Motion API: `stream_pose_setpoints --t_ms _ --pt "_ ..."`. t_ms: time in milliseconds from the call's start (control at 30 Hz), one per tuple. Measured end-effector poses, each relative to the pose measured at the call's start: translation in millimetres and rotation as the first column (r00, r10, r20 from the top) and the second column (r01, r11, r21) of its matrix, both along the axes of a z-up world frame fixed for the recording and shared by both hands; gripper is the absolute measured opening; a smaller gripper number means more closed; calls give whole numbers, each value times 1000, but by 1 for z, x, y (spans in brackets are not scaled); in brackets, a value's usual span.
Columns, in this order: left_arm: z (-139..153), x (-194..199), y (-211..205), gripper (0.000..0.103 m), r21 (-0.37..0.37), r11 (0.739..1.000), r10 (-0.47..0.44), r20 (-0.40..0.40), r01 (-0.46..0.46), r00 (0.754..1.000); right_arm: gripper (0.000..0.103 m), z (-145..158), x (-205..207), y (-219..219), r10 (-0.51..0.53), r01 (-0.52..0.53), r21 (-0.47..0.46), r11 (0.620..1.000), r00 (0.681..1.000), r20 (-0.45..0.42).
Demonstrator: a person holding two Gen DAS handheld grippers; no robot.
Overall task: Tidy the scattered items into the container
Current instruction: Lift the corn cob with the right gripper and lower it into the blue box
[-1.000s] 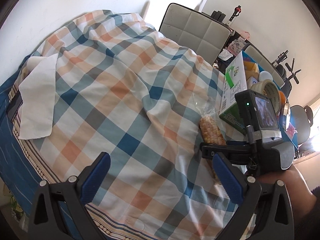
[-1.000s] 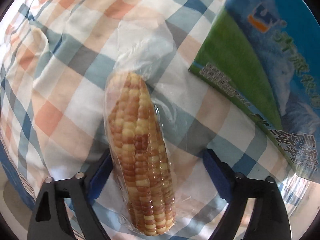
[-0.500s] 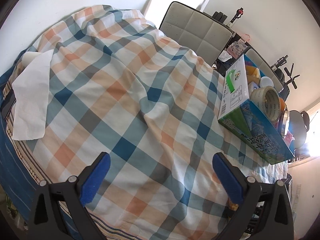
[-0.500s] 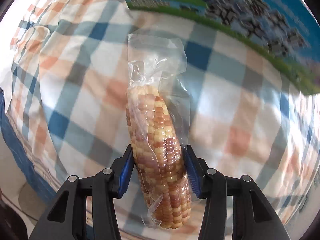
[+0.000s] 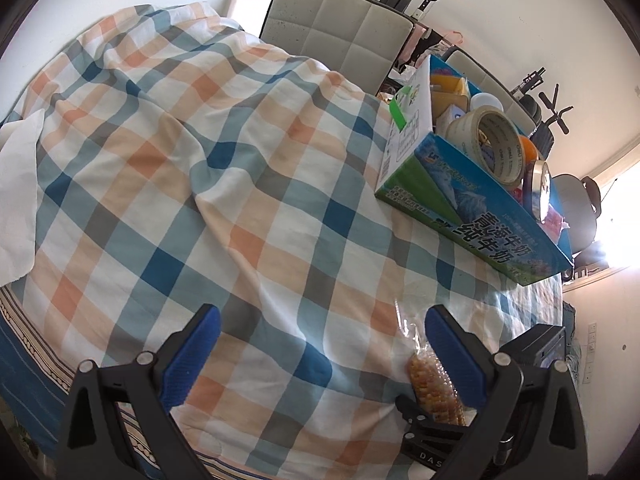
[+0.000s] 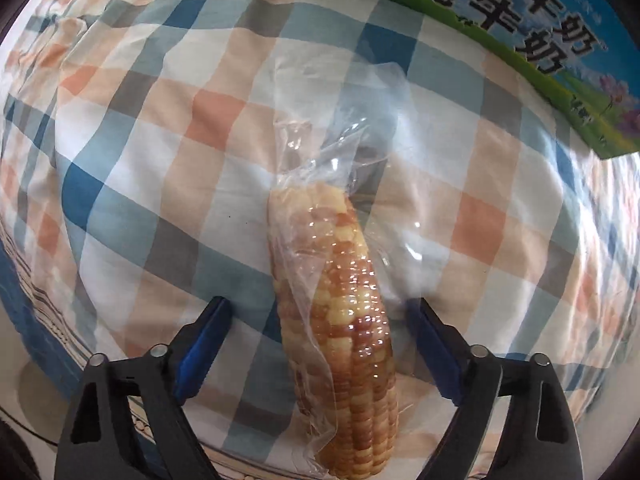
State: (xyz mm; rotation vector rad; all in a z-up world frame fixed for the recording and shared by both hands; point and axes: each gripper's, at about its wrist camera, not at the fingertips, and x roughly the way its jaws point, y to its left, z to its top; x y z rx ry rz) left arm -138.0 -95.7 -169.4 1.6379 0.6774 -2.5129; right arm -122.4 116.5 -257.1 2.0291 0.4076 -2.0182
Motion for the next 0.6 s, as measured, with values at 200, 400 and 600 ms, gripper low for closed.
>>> stream_pose_setpoints --t_ms 200,400,600 --pt "-6 1 -5 103 12 1000 22 19 -22 1000 55 18 9 14 -47 44 -54 998 997 -62" --pt "-5 0 -10 103 7 999 31 17 -31 999 53 38 21 26 -90 78 -96 992 987 -135" --pt "-5 -1 -6 103 1 1000 17 20 -17 1000 49 78 35 40 -126 83 -162 983 955 -270"
